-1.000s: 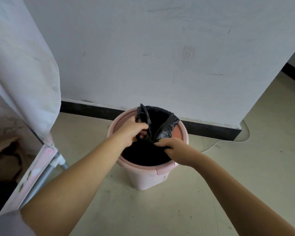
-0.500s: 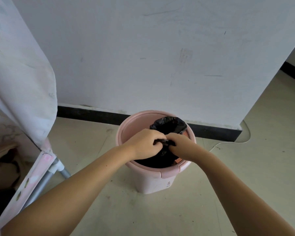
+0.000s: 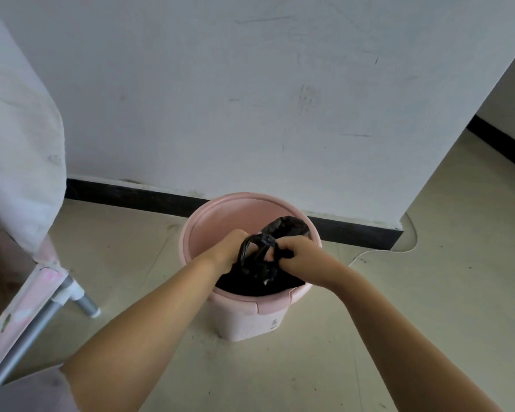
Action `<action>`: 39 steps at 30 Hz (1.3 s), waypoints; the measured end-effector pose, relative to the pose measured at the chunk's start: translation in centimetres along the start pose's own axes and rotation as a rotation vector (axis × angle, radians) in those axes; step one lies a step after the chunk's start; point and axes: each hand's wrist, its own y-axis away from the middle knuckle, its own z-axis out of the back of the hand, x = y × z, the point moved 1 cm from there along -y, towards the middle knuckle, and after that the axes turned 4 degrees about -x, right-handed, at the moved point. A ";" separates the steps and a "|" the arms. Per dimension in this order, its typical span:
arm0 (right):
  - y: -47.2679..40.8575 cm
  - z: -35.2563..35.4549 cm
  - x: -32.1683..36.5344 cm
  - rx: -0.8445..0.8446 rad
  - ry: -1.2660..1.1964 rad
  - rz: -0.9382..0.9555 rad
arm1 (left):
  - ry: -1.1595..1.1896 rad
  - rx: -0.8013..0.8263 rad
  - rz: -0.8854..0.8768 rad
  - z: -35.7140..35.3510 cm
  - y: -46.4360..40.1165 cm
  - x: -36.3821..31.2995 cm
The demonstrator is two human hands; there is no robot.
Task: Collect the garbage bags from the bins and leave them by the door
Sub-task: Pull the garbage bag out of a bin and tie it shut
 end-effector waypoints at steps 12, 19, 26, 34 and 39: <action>-1.9 -0.5 -1.6 0.013 0.150 -0.031 | -0.362 0.037 -0.440 -0.6 2.2 -2.1; -2.3 -0.4 -0.9 -0.178 -0.344 -0.243 | -0.684 -0.011 -0.390 0.4 1.8 -1.8; -2.3 -1.7 -1.4 0.016 -0.033 -0.059 | 0.314 0.108 -0.030 0.8 2.4 -2.5; -3.1 -0.9 0.4 -0.360 0.073 -0.150 | -0.726 -0.601 -0.321 7.2 0.9 0.1; -4.0 1.9 3.4 -0.567 -0.249 -0.161 | 0.311 -0.470 0.168 7.0 -0.3 7.4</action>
